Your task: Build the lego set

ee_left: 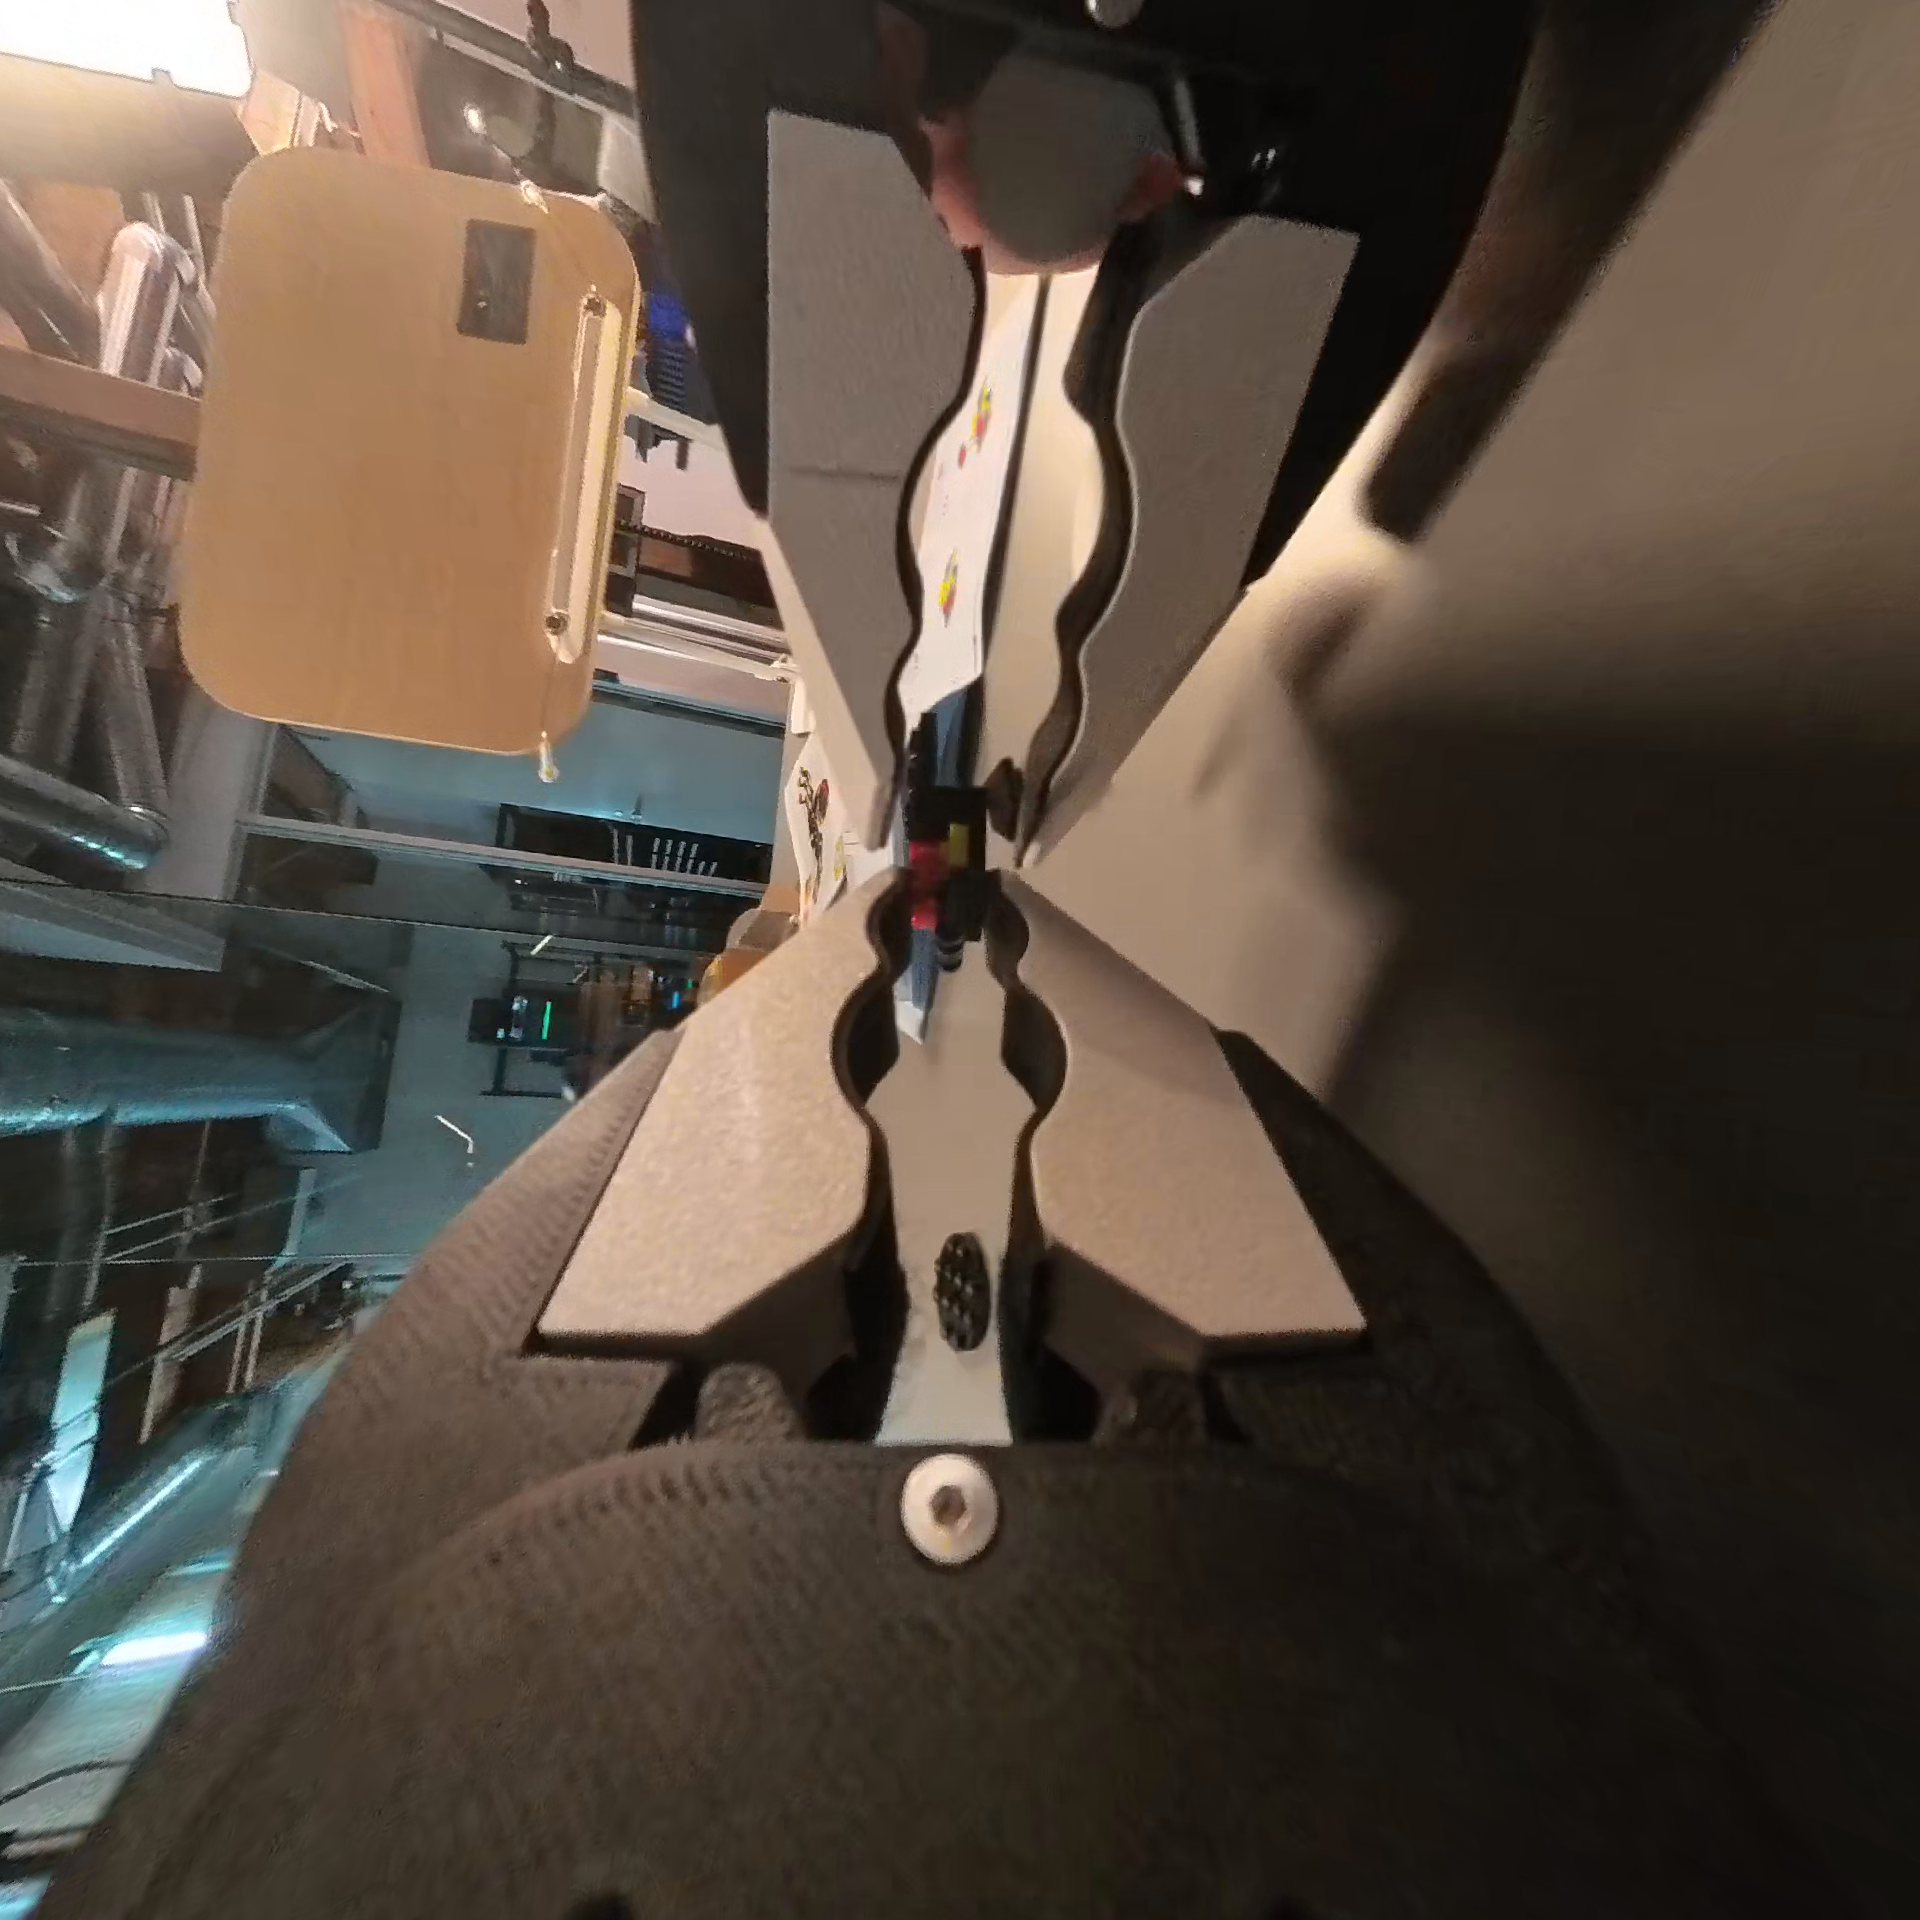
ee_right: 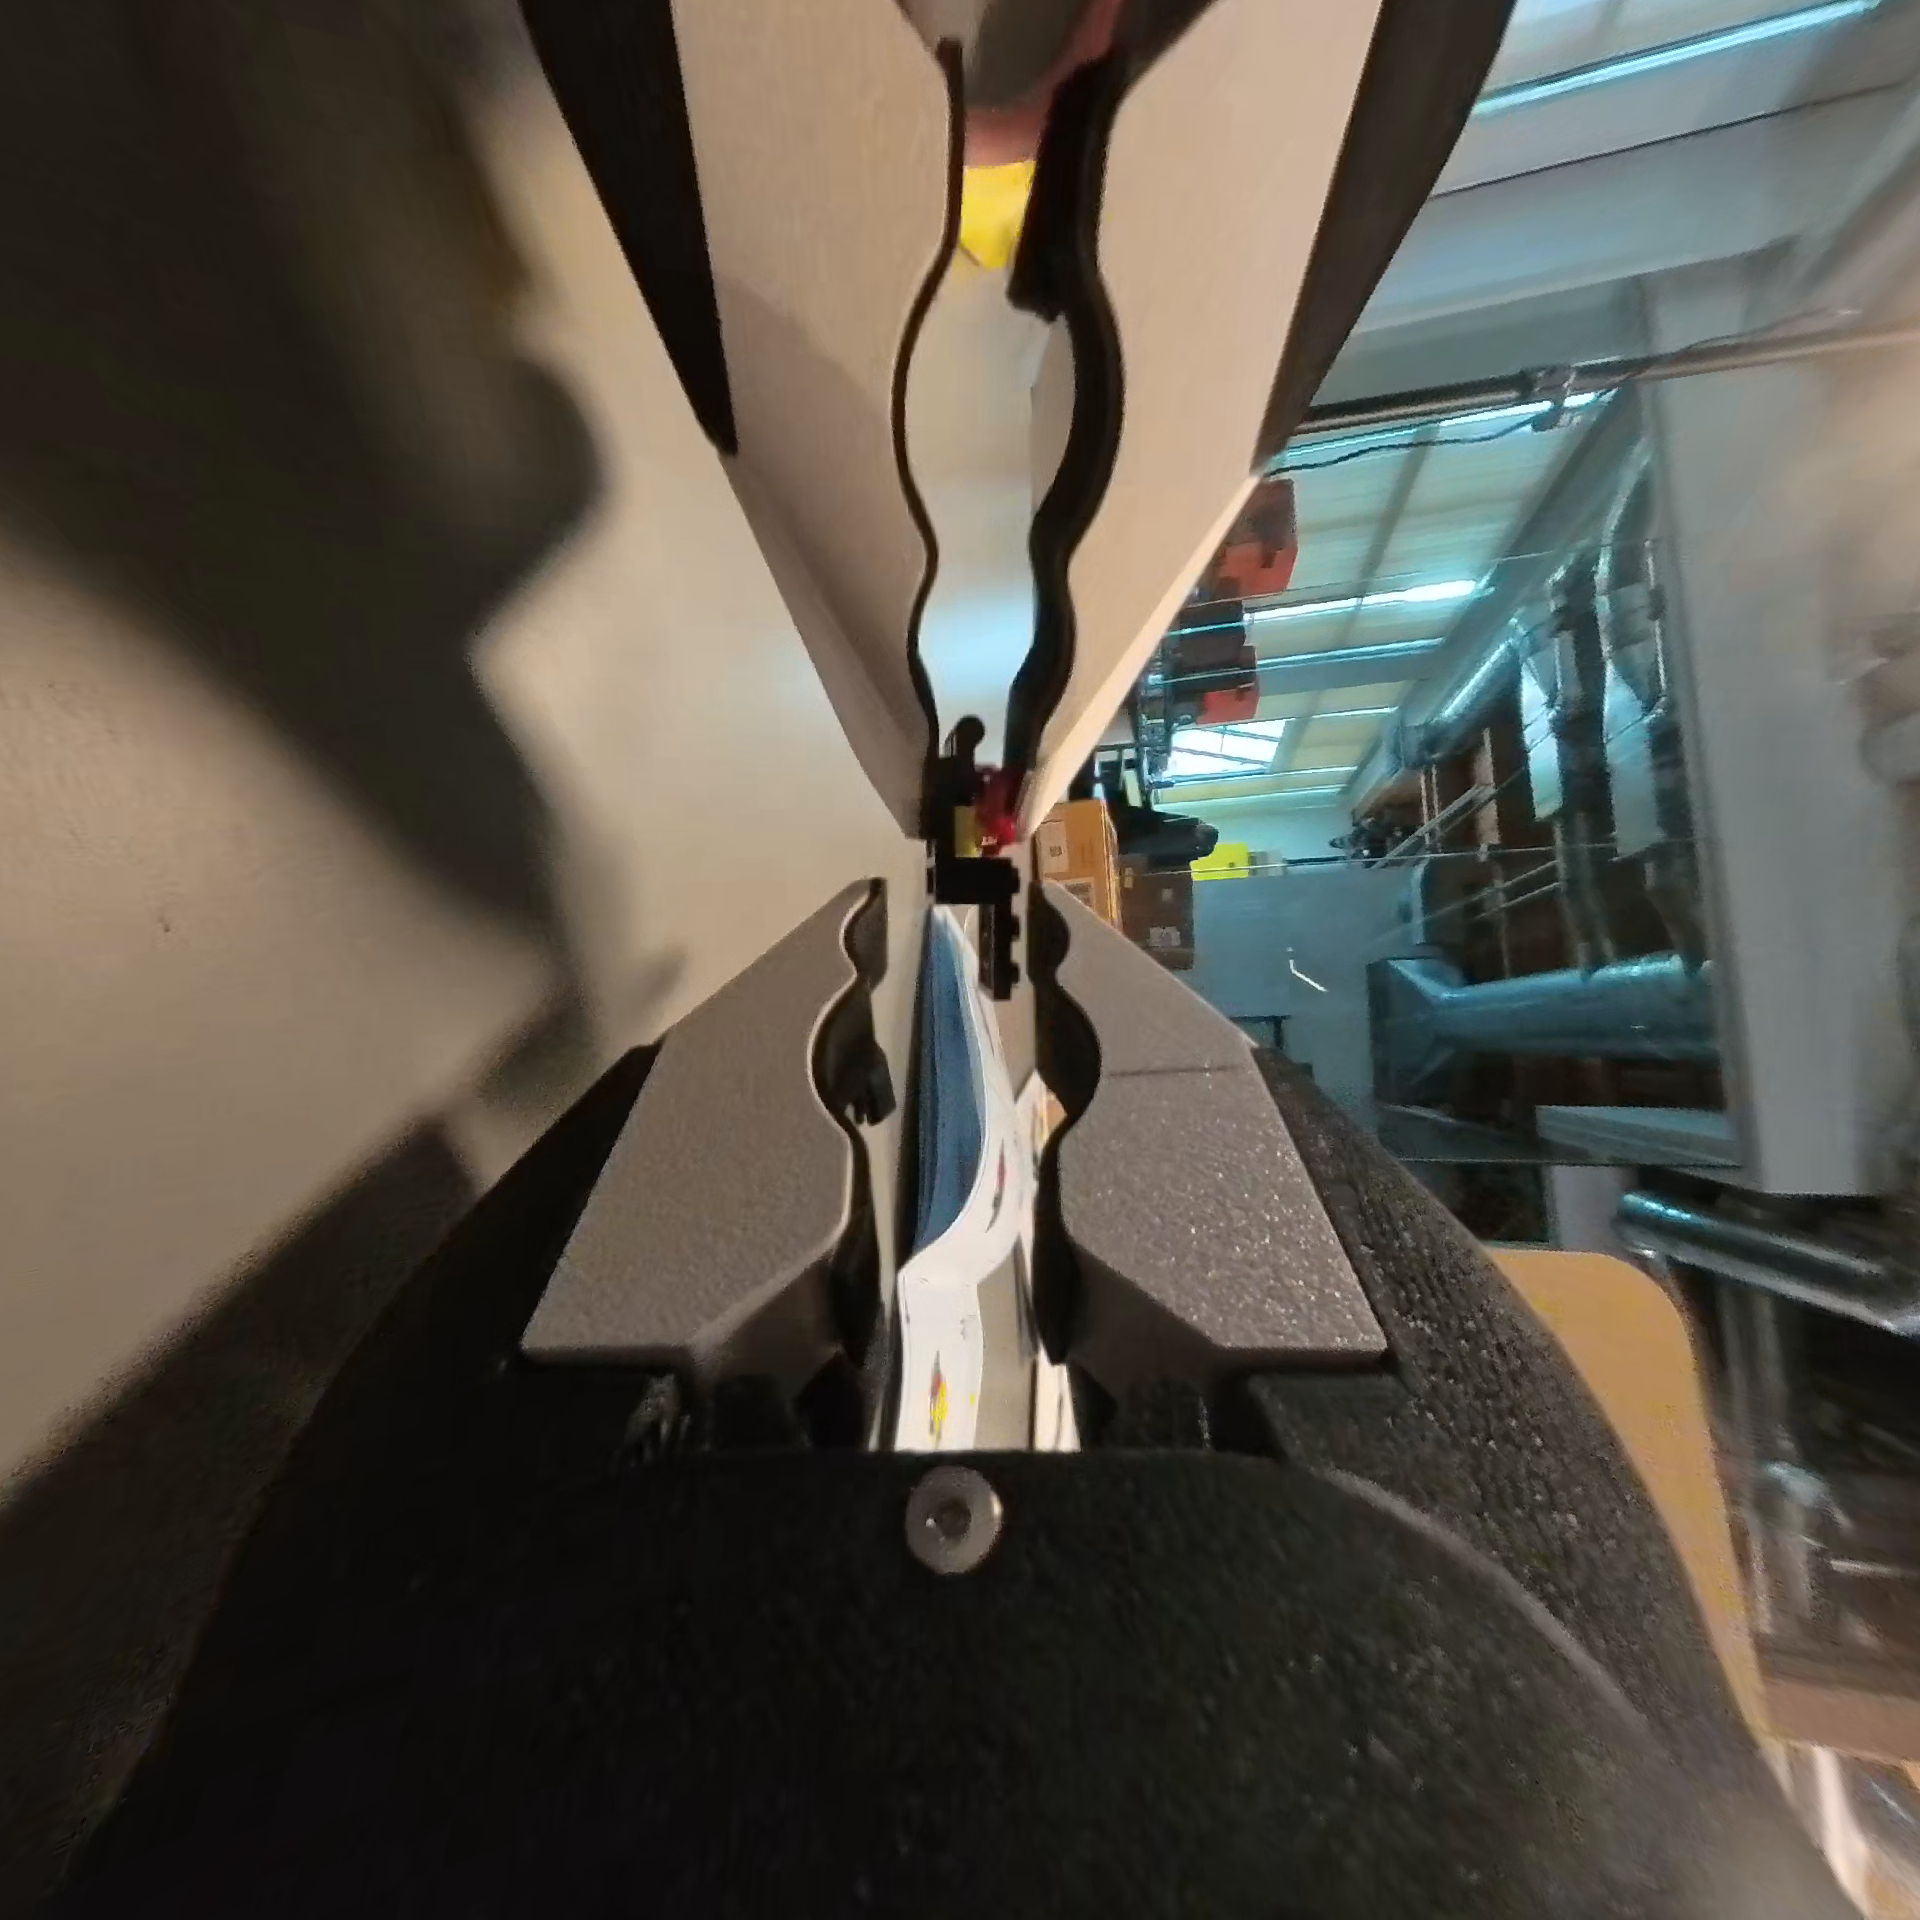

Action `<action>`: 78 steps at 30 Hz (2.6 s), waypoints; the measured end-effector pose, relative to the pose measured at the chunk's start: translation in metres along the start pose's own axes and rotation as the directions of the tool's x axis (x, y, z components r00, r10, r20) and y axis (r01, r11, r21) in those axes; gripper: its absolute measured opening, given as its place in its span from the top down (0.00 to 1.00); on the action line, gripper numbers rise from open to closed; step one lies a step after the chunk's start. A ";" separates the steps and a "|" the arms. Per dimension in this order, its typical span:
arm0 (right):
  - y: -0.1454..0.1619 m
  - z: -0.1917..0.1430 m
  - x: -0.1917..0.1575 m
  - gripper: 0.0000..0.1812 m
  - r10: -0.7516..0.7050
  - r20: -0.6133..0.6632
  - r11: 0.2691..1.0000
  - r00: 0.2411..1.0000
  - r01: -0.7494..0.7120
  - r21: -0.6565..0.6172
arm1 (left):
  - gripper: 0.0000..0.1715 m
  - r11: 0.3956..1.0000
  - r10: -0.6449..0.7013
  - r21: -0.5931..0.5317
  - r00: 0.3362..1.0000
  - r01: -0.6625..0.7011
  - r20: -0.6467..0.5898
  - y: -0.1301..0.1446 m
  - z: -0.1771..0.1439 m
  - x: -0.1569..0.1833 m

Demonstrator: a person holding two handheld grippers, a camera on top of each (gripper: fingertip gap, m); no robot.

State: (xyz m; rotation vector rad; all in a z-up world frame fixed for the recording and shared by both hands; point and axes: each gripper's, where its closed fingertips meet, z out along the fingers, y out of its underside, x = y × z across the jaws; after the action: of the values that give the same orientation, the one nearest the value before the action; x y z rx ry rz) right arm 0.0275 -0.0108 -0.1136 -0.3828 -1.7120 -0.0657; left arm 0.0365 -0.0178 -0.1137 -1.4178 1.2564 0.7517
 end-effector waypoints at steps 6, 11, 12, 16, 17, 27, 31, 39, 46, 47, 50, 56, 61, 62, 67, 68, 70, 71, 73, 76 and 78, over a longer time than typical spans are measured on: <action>-0.007 0.000 0.002 0.91 0.025 -0.004 1.000 1.000 -0.025 -0.008 | 0.93 0.995 -0.093 0.019 0.994 0.094 -0.049 0.000 0.000 0.002; -0.006 0.000 0.005 0.90 0.065 -0.014 0.998 0.998 -0.066 -0.020 | 0.93 0.989 -0.140 0.042 0.988 0.143 -0.065 0.000 -0.001 -0.001; -0.006 0.000 0.005 0.90 0.075 -0.011 0.997 0.997 -0.076 -0.022 | 0.93 0.988 -0.144 0.043 0.987 0.147 -0.066 0.000 -0.001 -0.001; -0.004 0.001 0.004 0.90 0.099 0.005 0.995 0.995 -0.098 -0.033 | 0.93 0.987 -0.149 0.048 0.986 0.152 -0.073 0.000 -0.002 0.000; -0.004 0.001 0.003 0.91 0.103 0.012 0.994 0.995 -0.102 -0.037 | 0.93 0.987 -0.148 0.049 0.986 0.151 -0.077 0.000 -0.002 0.000; -0.014 -0.006 -0.003 0.92 0.149 0.083 0.988 0.985 -0.153 0.038 | 0.93 0.985 -0.046 0.163 0.994 0.063 -0.104 -0.006 -0.012 0.005; -0.019 -0.008 -0.007 0.92 0.119 0.105 0.989 0.987 -0.127 0.073 | 0.93 0.975 -0.029 0.212 0.988 0.061 -0.150 -0.009 -0.017 0.010; -0.030 -0.013 -0.015 0.92 0.101 0.162 0.982 0.982 -0.125 0.145 | 0.92 0.953 0.014 0.296 0.970 0.061 -0.243 -0.012 -0.028 0.020; -0.033 -0.018 -0.013 0.92 0.160 0.203 0.962 0.966 -0.199 0.186 | 0.92 0.940 0.014 0.333 0.967 0.073 -0.253 -0.016 -0.031 0.019; -0.033 -0.018 -0.012 0.92 0.180 0.206 0.957 0.962 -0.219 0.189 | 0.93 0.940 -0.008 0.325 0.964 0.098 -0.266 -0.016 -0.031 0.017; -0.032 -0.019 -0.008 0.93 0.227 0.219 0.945 0.949 -0.268 0.185 | 0.93 0.944 -0.046 0.306 0.964 0.128 -0.261 -0.017 -0.030 0.012; -0.025 -0.016 -0.010 0.92 0.209 0.184 0.958 0.960 -0.239 0.160 | 0.93 0.958 -0.101 0.232 0.956 0.169 -0.277 -0.014 -0.022 0.014; -0.030 -0.018 -0.007 0.91 0.209 0.175 0.953 0.962 -0.241 0.187 | 0.93 0.942 -0.208 0.186 0.920 0.280 -0.331 -0.011 -0.021 0.013; -0.030 -0.018 -0.008 0.92 0.212 0.181 0.952 0.960 -0.245 0.184 | 0.93 0.940 -0.217 0.180 0.915 0.290 -0.341 -0.011 -0.020 0.014; -0.030 -0.018 -0.008 0.93 0.169 0.152 0.962 0.974 -0.196 0.188 | 0.93 0.931 -0.253 0.160 0.897 0.327 -0.363 -0.010 -0.020 0.015; -0.030 -0.018 -0.008 0.93 0.158 0.146 0.964 0.977 -0.185 0.190 | 0.93 0.929 -0.259 0.158 0.893 0.335 -0.369 -0.010 -0.020 0.015; -0.032 -0.019 -0.008 0.93 0.145 0.143 0.964 0.979 -0.173 0.202 | 0.93 0.929 -0.270 0.143 0.890 0.341 -0.367 -0.007 -0.019 0.015; -0.034 -0.020 -0.009 0.97 0.143 0.145 0.962 0.979 -0.172 0.211 | 0.93 0.932 -0.272 0.130 0.891 0.338 -0.364 -0.005 -0.018 0.016; -0.035 -0.019 -0.010 0.99 0.138 0.148 0.964 0.979 -0.167 0.207 | 0.93 0.932 -0.275 0.126 0.890 0.340 -0.365 -0.003 -0.017 0.016; -0.035 -0.019 -0.007 0.96 0.156 0.138 0.961 0.978 -0.183 0.209 | 0.93 0.924 -0.289 0.132 0.882 0.359 -0.374 -0.004 -0.018 0.015; -0.033 -0.018 -0.009 0.90 0.176 0.158 0.958 0.972 -0.206 0.198 | 0.93 0.923 -0.293 0.128 0.880 0.362 -0.374 -0.003 -0.018 0.015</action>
State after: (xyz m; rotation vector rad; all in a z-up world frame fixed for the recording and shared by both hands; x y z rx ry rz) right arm 0.0359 -0.0483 -0.1130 -0.3988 -1.7902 0.2907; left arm 0.0401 -0.0394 -0.1218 -1.5916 1.2666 0.1391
